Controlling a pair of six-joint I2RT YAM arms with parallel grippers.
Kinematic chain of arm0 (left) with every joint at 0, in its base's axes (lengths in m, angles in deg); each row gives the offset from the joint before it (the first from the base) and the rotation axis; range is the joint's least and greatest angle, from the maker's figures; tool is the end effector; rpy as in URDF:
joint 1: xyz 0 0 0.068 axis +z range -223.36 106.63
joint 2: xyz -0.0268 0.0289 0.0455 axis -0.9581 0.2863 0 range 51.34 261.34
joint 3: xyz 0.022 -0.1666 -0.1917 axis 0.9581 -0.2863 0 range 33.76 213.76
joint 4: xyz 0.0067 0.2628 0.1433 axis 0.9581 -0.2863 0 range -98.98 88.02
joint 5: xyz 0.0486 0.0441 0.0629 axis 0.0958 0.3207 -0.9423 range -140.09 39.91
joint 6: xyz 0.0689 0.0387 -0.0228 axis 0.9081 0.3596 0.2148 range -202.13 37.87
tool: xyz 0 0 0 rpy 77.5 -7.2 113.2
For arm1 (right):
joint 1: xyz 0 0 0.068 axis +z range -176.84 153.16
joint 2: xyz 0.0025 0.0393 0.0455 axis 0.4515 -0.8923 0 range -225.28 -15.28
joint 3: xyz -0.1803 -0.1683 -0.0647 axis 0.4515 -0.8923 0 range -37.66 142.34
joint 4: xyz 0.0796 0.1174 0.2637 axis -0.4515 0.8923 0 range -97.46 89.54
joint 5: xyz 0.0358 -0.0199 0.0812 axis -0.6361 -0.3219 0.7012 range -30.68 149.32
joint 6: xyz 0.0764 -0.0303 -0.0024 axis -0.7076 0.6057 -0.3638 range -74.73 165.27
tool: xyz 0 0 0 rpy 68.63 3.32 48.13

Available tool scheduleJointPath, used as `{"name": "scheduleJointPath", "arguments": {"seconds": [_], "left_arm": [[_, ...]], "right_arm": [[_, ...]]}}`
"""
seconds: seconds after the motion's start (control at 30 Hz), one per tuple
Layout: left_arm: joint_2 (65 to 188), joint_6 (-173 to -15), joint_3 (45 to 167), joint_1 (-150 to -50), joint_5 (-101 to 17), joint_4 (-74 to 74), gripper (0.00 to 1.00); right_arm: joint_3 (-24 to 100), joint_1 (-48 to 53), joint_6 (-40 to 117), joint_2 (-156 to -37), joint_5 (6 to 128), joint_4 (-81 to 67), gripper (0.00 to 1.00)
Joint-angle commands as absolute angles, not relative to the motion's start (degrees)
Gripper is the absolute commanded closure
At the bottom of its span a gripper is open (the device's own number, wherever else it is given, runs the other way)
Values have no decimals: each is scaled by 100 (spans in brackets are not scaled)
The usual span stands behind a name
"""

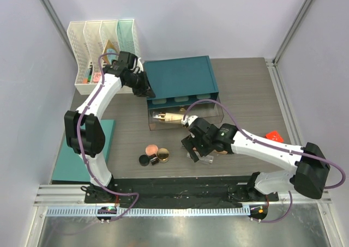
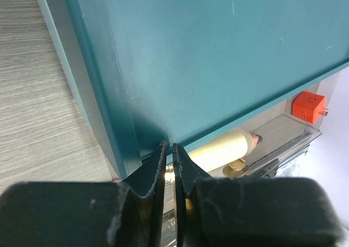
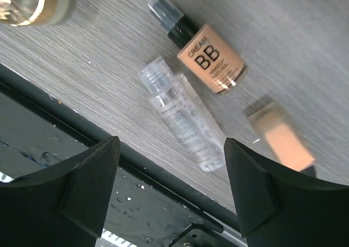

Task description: Organize the makeup

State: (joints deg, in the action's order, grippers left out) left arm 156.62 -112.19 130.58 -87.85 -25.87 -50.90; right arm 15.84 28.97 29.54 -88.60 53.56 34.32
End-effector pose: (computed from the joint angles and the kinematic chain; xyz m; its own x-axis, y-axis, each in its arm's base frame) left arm 0.4289 -0.1411 0.2504 -0.9274 -0.2321 -0.2934 -0.0256 0.8218 -0.5692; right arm 0.1785 0.2501 0.1807 -0.6917 -0.5381 -0.4817 -0.6324 0.7734 0.0440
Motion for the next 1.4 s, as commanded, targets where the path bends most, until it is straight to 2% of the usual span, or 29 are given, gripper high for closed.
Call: {"name": "scheduleJointPath", "arguments": {"seconds": [0.0,0.4,0.5,0.6,0.63,0.67,0.7,0.8,1.2,1.37], "left_arm": [[15857,-11175,12877,-8795,-2663,-5427,90],[15963,-11069,13036,-8795,-2707,-5542,89],[15998,-11052,13053,-8795,-2689,-5585,89],[16024,-11060,13079,-8795,-2680,-5586,88],[16024,-11060,13080,-8795,-2680,-5586,88],[16015,-11060,13062,-8795,-2680,-5577,88],[16033,-11060,13062,-8795,-2680,-5585,88],[16033,-11069,13062,-8796,-2680,-5586,88],[16068,-11060,13071,-8795,-2672,-5586,87],[16103,-11069,13071,-8796,-2636,-5577,87]], "right_arm": [[1394,2906,2716,-9024,5492,3043,20],[972,3002,2391,-9718,5316,2752,26],[954,3090,2312,-9833,5272,2743,34],[971,3283,2224,-9921,5272,2717,51],[989,3353,2207,-9982,5281,2717,66],[998,3397,2198,-10000,5307,2717,73],[1033,3459,2198,-10018,5308,2734,84],[1103,3705,2224,-9974,5229,2839,96],[1735,4083,2548,-8314,4500,3464,99],[2324,4057,3144,-7979,3314,3464,99]]}}
